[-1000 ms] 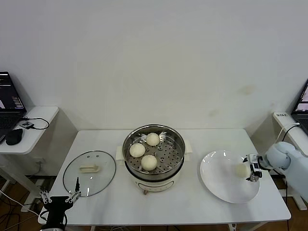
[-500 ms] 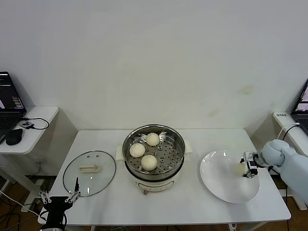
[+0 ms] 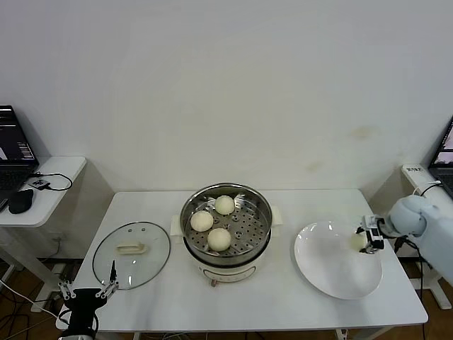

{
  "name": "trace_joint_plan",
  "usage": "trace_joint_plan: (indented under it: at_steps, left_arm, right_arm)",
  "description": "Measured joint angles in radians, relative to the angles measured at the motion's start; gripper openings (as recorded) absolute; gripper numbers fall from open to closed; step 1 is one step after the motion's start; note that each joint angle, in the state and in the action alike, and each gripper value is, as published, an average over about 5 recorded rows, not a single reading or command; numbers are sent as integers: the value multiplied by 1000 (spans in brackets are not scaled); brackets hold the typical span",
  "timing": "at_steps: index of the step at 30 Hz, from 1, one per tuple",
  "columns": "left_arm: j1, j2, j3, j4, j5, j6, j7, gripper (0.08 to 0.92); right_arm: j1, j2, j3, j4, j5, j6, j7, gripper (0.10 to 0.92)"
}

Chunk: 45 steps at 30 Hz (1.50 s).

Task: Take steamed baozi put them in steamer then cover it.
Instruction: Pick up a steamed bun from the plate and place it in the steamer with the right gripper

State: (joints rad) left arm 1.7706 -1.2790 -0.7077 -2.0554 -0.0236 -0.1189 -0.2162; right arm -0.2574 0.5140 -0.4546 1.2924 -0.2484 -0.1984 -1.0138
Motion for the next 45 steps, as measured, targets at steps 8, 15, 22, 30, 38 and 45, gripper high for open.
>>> trace_joint_plan:
  at_steps: [8, 15, 22, 30, 38, 45]
  left_arm:
    - [-10, 0, 10, 5, 0, -1, -1, 823]
    - [-14, 6, 11, 3, 0, 0, 0, 823]
    - [-16, 7, 8, 6, -4, 0, 0, 823]
    - [-15, 1, 4, 7, -8, -3, -1, 823]
    - [-17, -1, -3, 5, -14, -2, -1, 823]
    - [-21, -3, -7, 6, -16, -2, -1, 823]
  right_arm:
    - [175, -44, -121, 100, 90, -26, -13, 610]
    - [381, -36, -263, 197, 222, -72, -8, 611]
    - [590, 27, -417, 276, 385, -153, 25, 617]
    - [730, 151, -553, 320, 561, -268, 91, 619]
    - [766, 270, -638, 326, 664, -370, 172, 628]
    - [737, 353, -679, 302, 681, -438, 225, 628]
